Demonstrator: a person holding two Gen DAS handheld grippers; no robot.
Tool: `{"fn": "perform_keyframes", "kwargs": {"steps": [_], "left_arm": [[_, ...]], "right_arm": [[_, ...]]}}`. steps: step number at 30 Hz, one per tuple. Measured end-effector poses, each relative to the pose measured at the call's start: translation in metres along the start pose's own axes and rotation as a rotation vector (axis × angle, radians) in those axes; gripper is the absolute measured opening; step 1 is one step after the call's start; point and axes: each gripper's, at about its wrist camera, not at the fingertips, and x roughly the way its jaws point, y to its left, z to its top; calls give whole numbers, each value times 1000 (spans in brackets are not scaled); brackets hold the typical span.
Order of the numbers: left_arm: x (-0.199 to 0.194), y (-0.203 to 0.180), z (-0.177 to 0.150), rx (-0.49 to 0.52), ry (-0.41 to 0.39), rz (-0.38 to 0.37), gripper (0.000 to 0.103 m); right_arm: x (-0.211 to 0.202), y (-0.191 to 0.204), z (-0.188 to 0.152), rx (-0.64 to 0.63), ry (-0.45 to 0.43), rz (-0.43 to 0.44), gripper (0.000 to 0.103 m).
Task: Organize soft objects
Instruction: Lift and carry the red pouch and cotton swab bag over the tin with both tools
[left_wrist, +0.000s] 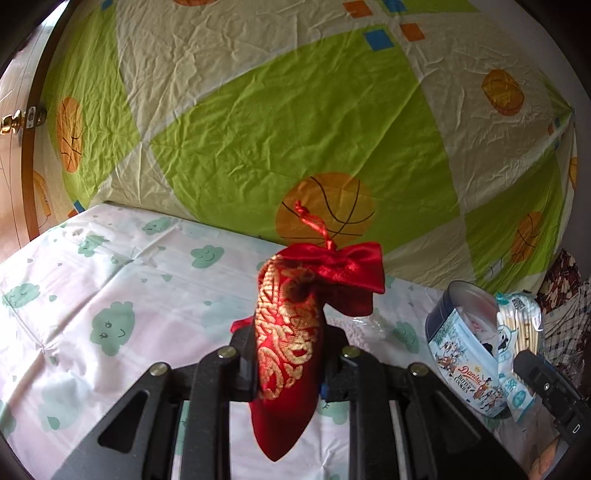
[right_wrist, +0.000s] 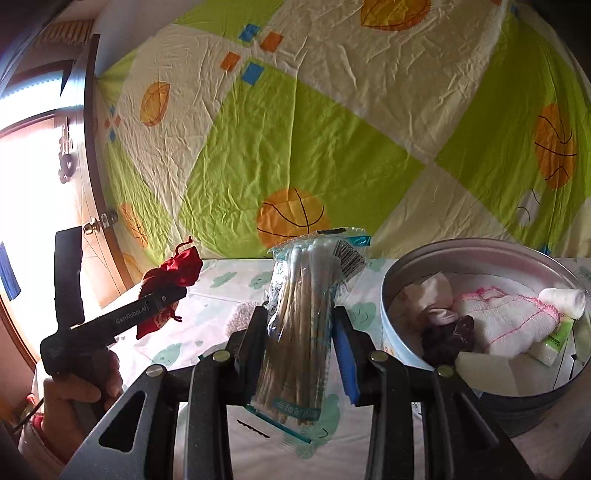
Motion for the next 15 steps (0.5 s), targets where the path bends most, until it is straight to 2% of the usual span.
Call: {"fn": "perform_keyframes", "kwargs": {"steps": [3, 8, 15], "left_arm": [[-6, -14, -5, 15, -37, 10, 20], [-14, -25, -10, -44, -68, 1, 20], [-16, -55, -19, -10, -83, 24, 20]], "right_arm": [[-2, -4, 4, 12, -11, 0, 38], [-11, -16, 9, 20, -52, -12, 38], [-23, -37, 12, 25, -72, -26, 38]]}}
